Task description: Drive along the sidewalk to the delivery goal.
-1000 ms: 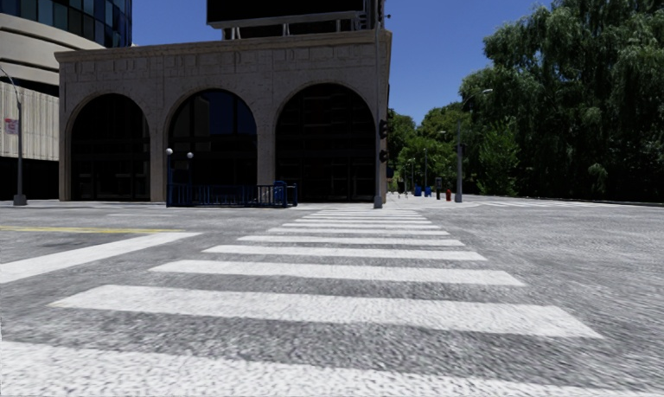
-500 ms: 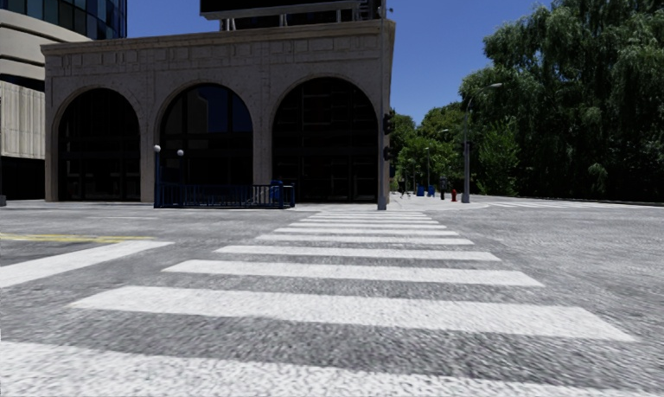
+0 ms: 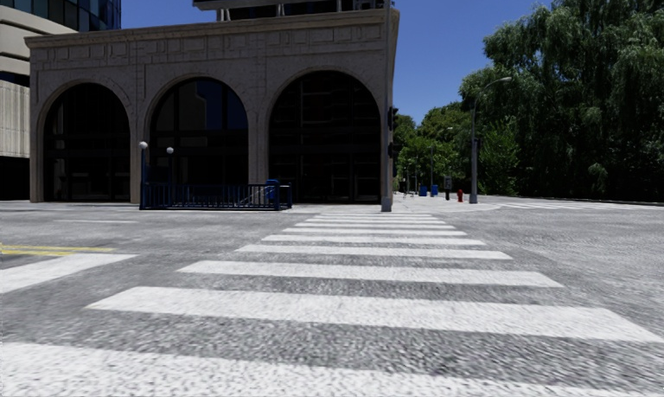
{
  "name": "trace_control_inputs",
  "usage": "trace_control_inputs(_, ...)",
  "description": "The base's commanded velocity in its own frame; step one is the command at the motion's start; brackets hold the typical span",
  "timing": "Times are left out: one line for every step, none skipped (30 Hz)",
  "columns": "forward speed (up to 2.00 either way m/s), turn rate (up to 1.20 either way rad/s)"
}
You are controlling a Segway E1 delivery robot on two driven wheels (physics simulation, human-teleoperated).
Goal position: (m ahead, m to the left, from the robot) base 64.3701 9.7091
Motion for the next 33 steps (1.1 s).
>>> trace_control_inputs(2.0,0.0)
trace_control_inputs(2.0,0.0)
trace_control_inputs(2.0,0.0)
trace_control_inputs(2.0,0.0)
trace_control_inputs(2.0,0.0)
trace_control_inputs(2.0,0.0)
trace_control_inputs(2.0,0.0)
trace_control_inputs(2.0,0.0)
trace_control_inputs(2.0,0.0)
trace_control_inputs(2.0,0.0)
trace_control_inputs(2.0,0.0)
trace_control_inputs(2.0,0.0)
trace_control_inputs(2.0,0.0)
trace_control_inputs(2.0,0.0)
trace_control_inputs(2.0,0.0)
trace_control_inputs(2.0,0.0)
trace_control_inputs(2.0,0.0)
trace_control_inputs(2.0,0.0)
trace_control_inputs(2.0,0.0)
trace_control_inputs(2.0,0.0)
trace_control_inputs(2.0,0.0)
trace_control_inputs(2.0,0.0)
trace_control_inputs(2.0,0.0)
trace_control_inputs(2.0,0.0)
trace_control_inputs(2.0,0.0)
trace_control_inputs(2.0,0.0)
trace_control_inputs(2.0,0.0)
trace_control_inputs(2.0,0.0)
trace_control_inputs(2.0,0.0)
trace_control_inputs(2.0,0.0)
trace_control_inputs(2.0,0.0)
trace_control_inputs(2.0,0.0)
trace_control_inputs(2.0,0.0)
